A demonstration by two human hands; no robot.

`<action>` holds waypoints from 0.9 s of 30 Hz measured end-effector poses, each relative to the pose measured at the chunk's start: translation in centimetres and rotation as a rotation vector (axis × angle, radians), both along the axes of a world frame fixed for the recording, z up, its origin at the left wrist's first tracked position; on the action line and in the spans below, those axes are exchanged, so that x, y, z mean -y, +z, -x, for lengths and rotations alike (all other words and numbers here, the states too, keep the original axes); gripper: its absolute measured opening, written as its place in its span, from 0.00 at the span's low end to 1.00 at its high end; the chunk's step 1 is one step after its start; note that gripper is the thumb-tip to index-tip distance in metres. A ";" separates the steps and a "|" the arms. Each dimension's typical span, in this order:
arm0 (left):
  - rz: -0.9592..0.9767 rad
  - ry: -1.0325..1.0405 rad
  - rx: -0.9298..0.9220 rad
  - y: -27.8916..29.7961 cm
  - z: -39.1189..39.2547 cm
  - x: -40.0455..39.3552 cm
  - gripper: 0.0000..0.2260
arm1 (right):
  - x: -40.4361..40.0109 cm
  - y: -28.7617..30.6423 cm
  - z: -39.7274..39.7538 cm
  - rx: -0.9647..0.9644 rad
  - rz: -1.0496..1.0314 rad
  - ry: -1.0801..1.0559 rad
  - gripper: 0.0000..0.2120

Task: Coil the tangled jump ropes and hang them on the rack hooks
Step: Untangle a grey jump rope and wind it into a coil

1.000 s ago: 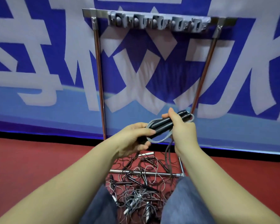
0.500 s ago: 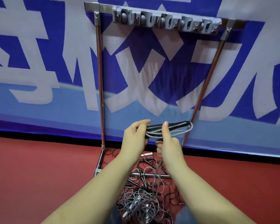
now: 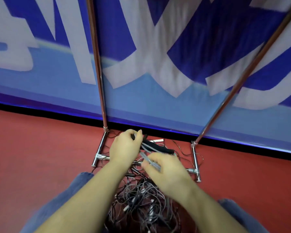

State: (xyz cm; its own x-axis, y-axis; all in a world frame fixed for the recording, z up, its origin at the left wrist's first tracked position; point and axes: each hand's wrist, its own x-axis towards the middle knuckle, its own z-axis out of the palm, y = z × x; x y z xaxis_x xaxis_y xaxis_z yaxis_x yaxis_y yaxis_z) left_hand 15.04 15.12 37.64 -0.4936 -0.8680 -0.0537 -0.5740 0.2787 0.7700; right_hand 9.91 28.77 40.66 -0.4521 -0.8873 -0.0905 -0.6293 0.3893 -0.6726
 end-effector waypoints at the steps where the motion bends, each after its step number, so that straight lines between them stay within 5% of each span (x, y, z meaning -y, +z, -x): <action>1: -0.011 -0.044 0.056 -1.0 0.4 0.3 0.11 | 0.2 -0.7 0.9 -0.032 0.001 -0.015 0.13; 5: -0.112 -0.400 0.171 -3.7 2.1 1.2 0.12 | 0.9 -2.8 5.3 -0.091 0.139 -0.092 0.05; 8: -0.303 -0.563 0.063 -4.0 2.4 1.3 0.13 | 1.2 -4.8 7.6 0.002 0.005 -0.144 0.13; 11: -0.523 -0.547 -0.056 -3.8 2.4 1.1 0.10 | 1.3 -6.0 8.0 0.338 -0.161 -0.167 0.21; 15: -0.761 -0.530 -0.238 -3.4 2.9 0.5 0.12 | 1.4 -5.0 8.2 0.665 -0.137 -0.164 0.19; 20: -0.975 -0.388 -0.414 -2.7 4.0 -0.5 0.15 | 2.1 -4.7 6.8 1.484 0.074 -0.273 0.26; 22: -0.972 -0.265 -0.427 -2.4 4.4 -0.9 0.14 | 2.7 -5.5 5.9 1.405 0.099 -0.403 0.24; 27: -0.635 -0.049 -0.323 -2.4 4.8 -0.5 0.12 | 3.5 -5.7 4.0 0.851 0.064 -0.432 0.20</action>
State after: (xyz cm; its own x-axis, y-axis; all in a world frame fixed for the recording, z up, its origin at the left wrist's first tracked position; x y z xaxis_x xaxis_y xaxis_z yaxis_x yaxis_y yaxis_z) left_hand 10.24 15.59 35.25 -0.6081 -0.6937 -0.3861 -0.2880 -0.2604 0.9215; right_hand 5.87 25.27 35.00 -0.5471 -0.6736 -0.4969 0.2698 0.4201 -0.8665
